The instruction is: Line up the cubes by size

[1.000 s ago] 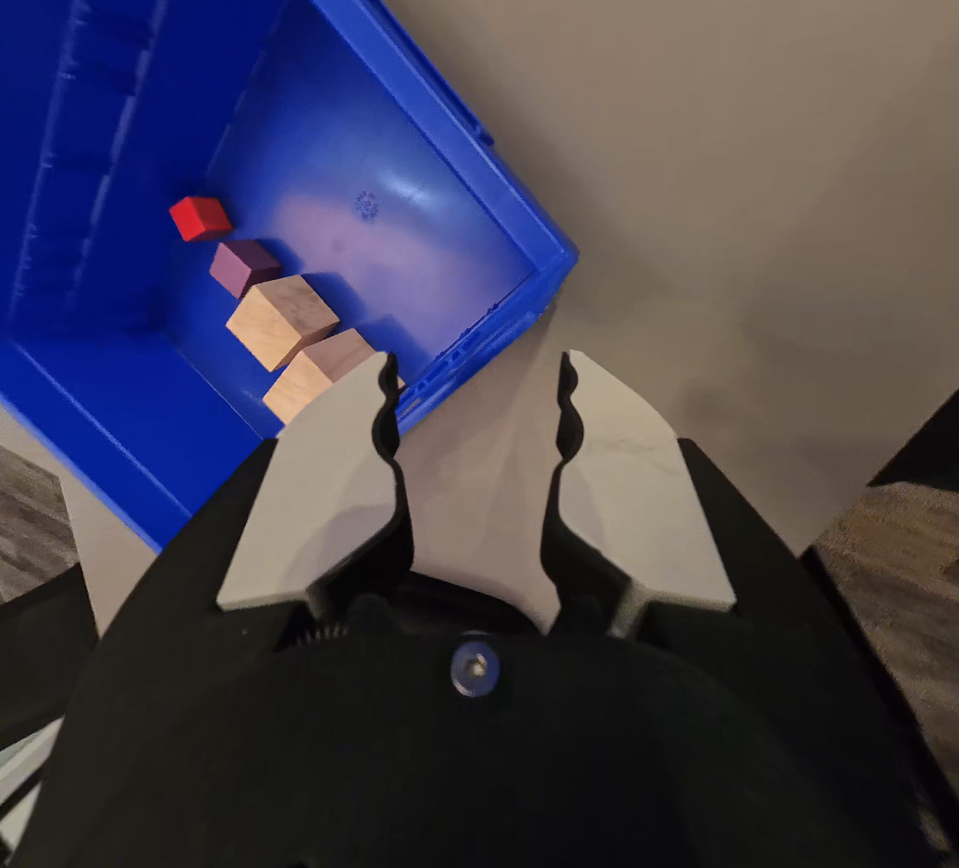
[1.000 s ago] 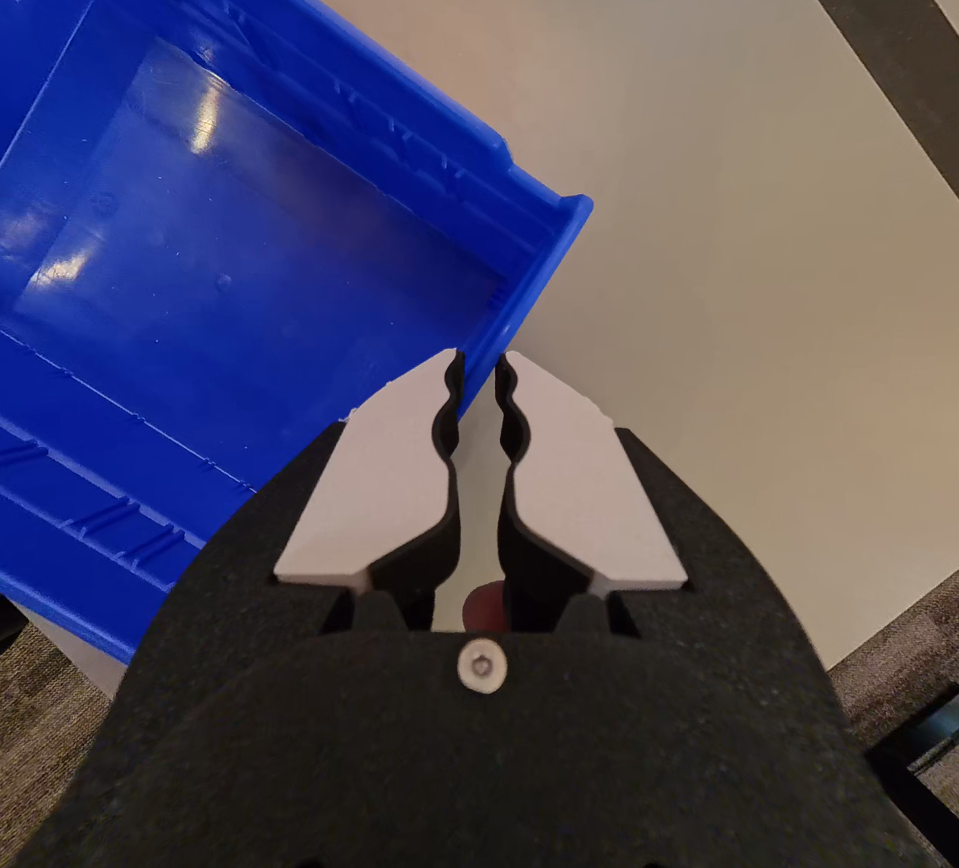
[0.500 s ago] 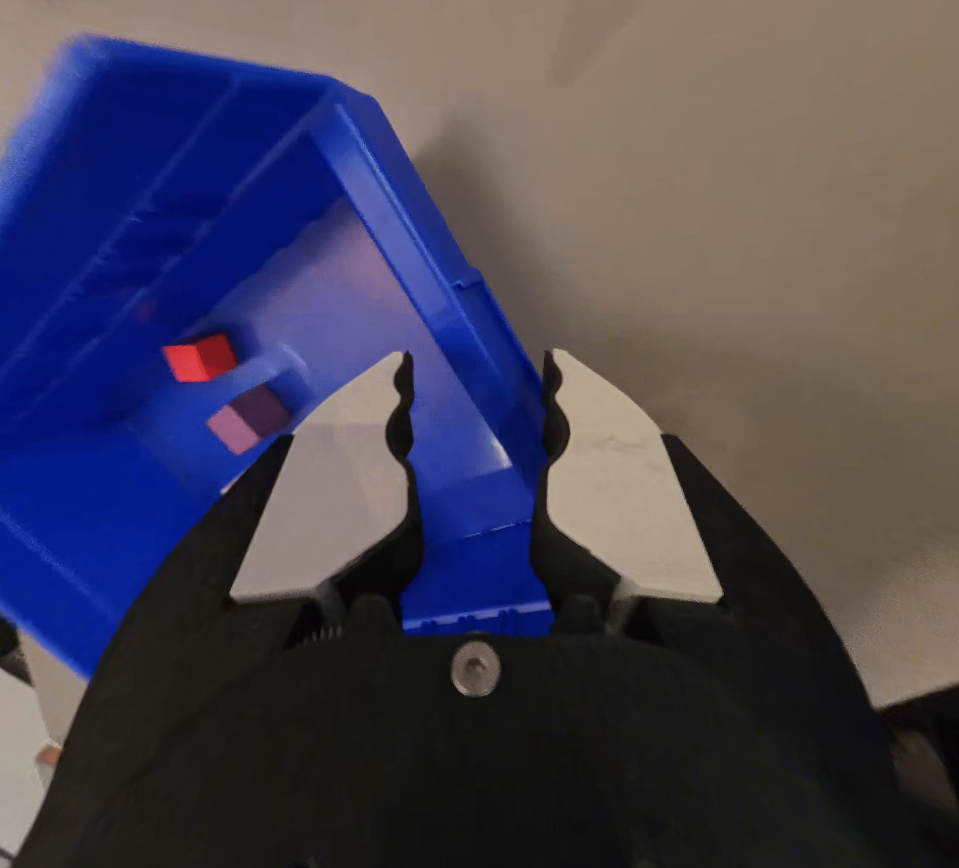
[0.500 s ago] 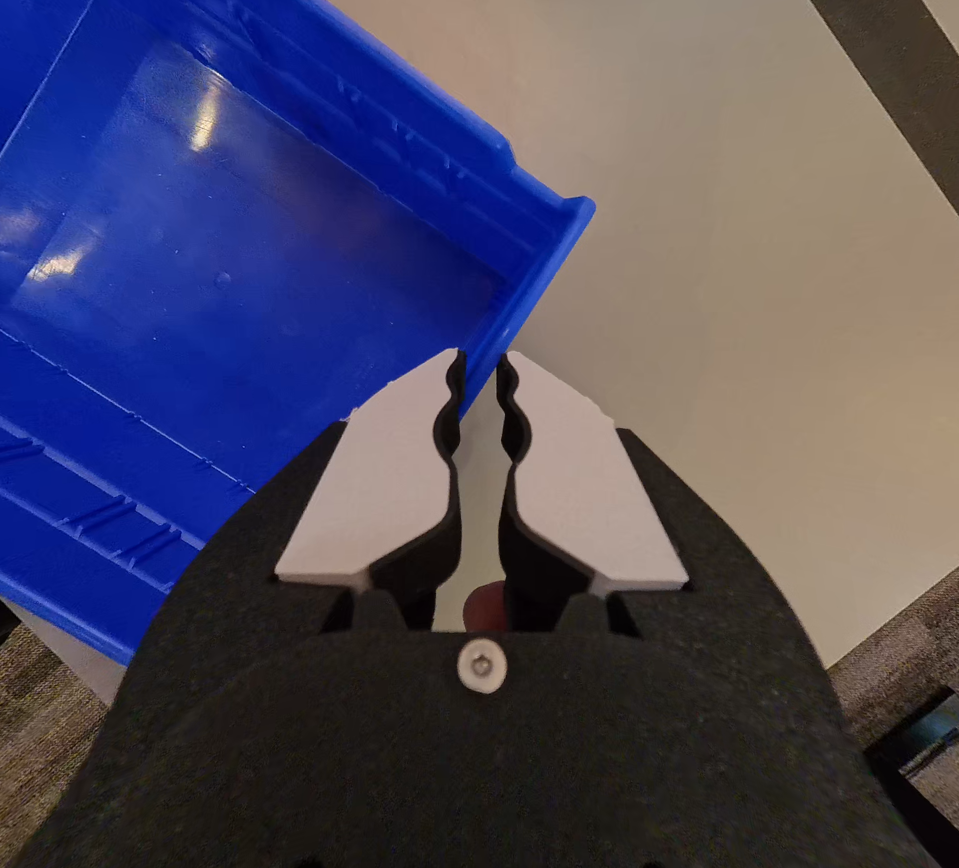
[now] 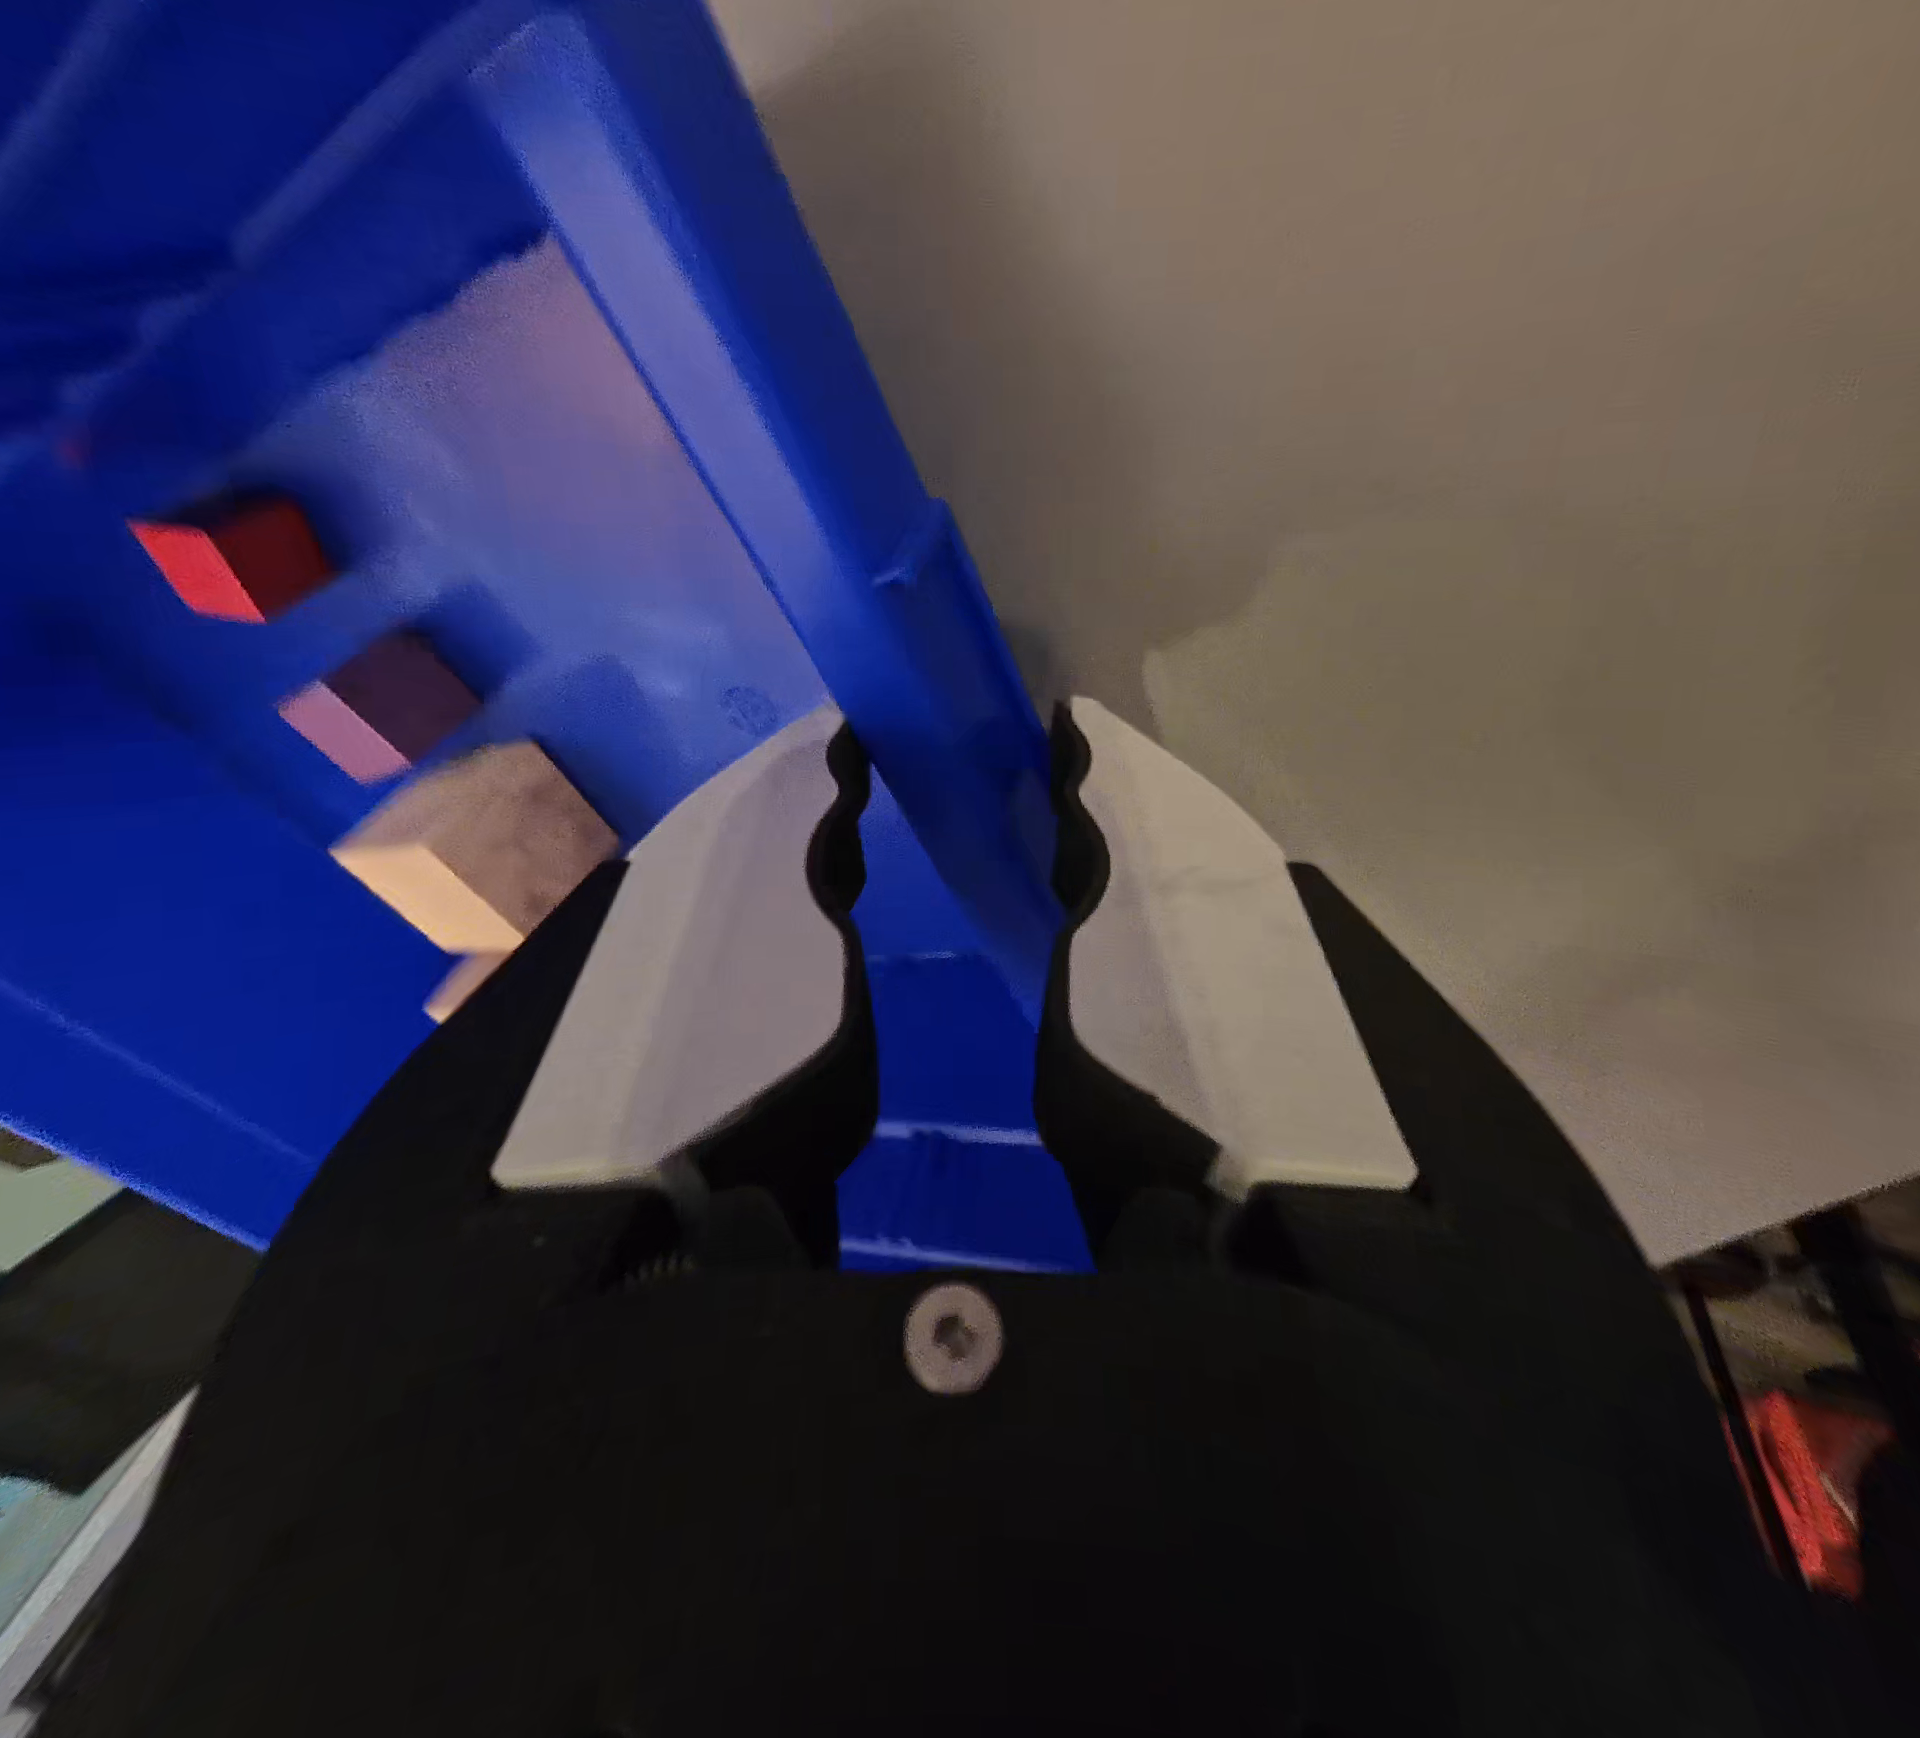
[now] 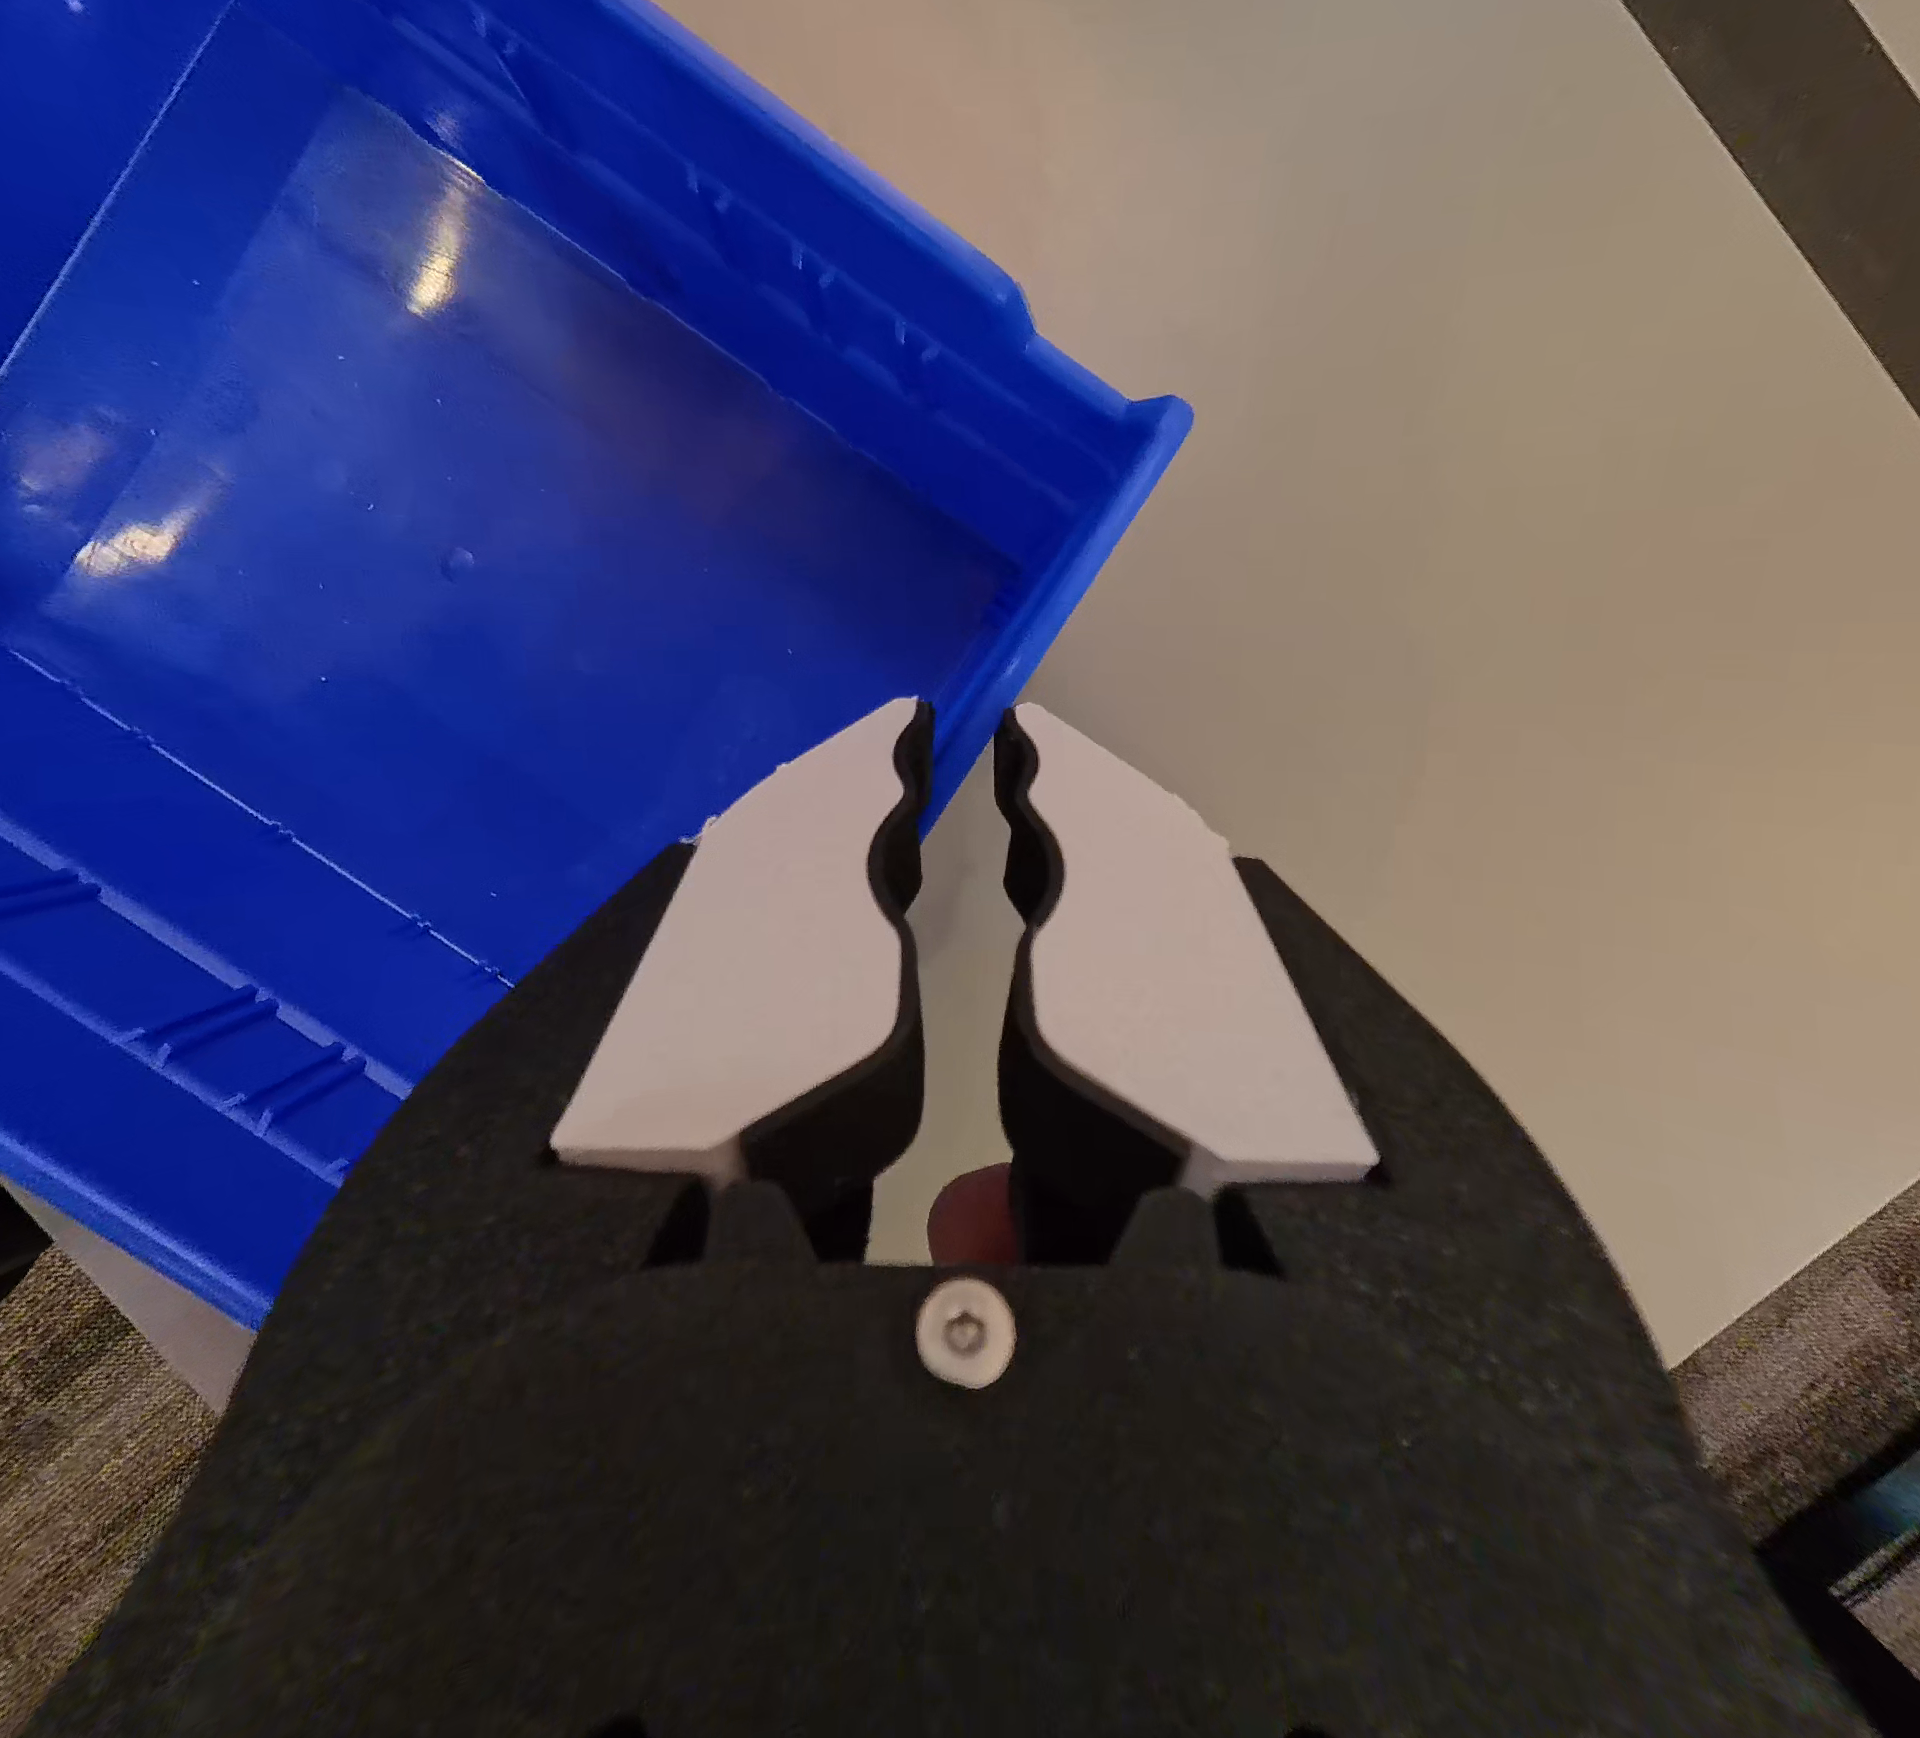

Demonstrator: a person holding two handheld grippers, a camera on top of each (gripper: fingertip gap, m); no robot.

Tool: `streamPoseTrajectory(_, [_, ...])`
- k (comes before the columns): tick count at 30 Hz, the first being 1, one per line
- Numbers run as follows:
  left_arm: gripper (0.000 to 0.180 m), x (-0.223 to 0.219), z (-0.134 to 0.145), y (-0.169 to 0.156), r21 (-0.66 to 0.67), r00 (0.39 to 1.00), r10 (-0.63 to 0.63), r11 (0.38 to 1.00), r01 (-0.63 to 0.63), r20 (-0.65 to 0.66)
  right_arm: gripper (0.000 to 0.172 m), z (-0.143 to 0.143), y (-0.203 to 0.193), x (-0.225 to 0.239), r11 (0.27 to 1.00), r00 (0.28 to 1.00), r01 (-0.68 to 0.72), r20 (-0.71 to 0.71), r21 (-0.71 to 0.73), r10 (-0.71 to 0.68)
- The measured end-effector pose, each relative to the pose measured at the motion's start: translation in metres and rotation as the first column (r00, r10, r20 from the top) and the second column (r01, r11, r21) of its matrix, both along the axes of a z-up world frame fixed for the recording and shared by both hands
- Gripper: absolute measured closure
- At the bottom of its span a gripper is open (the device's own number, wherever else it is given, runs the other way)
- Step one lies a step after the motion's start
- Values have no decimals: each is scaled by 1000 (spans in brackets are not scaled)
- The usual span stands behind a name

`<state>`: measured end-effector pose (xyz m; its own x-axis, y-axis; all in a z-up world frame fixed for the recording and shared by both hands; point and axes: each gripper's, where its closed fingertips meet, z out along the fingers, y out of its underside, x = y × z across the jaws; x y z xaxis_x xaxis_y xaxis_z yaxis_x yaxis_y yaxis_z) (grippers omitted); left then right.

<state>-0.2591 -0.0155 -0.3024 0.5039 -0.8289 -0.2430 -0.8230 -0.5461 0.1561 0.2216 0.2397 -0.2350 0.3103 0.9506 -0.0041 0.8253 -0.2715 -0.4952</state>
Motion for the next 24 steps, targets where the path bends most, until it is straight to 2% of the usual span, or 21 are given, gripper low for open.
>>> streamPoseTrajectory(5, [154,-49,-1,-25,-57,991,-94,994,89,-99,161,0,0,0,1000,1000,5,-9,-6,-5])
streamPoseTrajectory(7, [156,-68,-2,-32,-74,992,-60,996,53,-110,161,0,0,0,1000,1000,6,-8,-6,-6])
streamPoseTrajectory(12, [156,-98,-2,-36,-84,985,-109,992,98,-135,161,0,0,0,1000,1000,7,-7,-6,-7])
streamPoseTrajectory(24, [156,-162,-3,-20,-73,993,7,997,-15,-117,161,0,0,1,1000,1000,7,-12,-12,-7])
